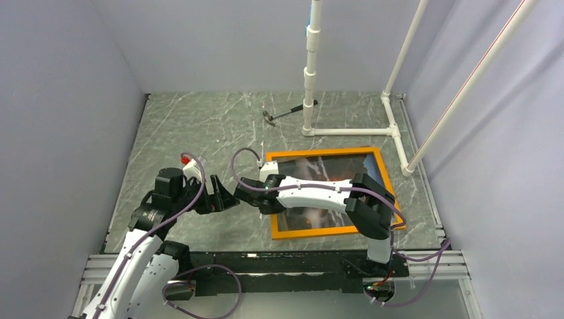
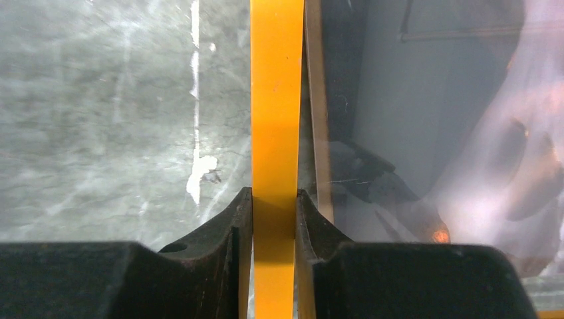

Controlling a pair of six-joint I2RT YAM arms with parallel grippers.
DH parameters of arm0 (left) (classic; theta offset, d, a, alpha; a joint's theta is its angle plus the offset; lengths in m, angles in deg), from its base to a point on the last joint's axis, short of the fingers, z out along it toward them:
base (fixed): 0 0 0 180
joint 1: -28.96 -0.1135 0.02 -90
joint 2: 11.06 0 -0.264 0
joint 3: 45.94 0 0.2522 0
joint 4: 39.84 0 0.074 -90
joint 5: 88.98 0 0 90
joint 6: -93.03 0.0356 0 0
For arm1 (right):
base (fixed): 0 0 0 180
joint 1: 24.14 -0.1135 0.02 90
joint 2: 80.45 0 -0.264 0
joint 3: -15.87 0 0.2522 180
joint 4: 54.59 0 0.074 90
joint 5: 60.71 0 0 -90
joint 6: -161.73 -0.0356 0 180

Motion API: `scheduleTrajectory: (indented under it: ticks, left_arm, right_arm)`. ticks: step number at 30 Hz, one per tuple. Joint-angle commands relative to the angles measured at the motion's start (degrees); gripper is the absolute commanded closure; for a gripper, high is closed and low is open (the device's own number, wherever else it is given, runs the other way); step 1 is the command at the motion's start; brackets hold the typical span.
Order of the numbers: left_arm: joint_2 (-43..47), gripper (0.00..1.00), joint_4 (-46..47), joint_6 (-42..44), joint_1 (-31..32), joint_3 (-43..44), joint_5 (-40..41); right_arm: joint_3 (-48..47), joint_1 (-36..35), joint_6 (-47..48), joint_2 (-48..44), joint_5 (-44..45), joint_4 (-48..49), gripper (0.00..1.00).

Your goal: Take the photo out of the frame

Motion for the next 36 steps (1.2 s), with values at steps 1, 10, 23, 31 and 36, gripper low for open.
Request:
scheduleTrajectory:
  ticks: [1,10,23,31,36]
  left_arm:
    - [0.8,0.08,6.7,-6.0,0.1,-3.5,-2.2]
    - [7.9,0.11,13.2,-15.2,0.1,-10.9,-0.3]
    - [29.6,0.19,3.7,-20.6,0.0,-8.9,12.2]
    - [21.6,0.09,-21.4,-7.3,0.1,22.5,38.2]
    - [17.7,0.08,-26.1,-3.6,0.0,37.4,46.7]
  right_arm:
    - [-8.9,-0.1,1.5,-2.4,8.0,-11.8,1.00]
    - [-20.4,0.9,7.3,-2.0,8.7,-14.7,1.00]
    - [-41.8,4.7,6.3,9.0,-2.5,-11.7,1.00]
    - [-54.2,-3.3,9.6,12.7,1.3,-18.4,1.00]
    - [-53.9,-7.5,16.2,11.9,-2.9,-11.0,1.00]
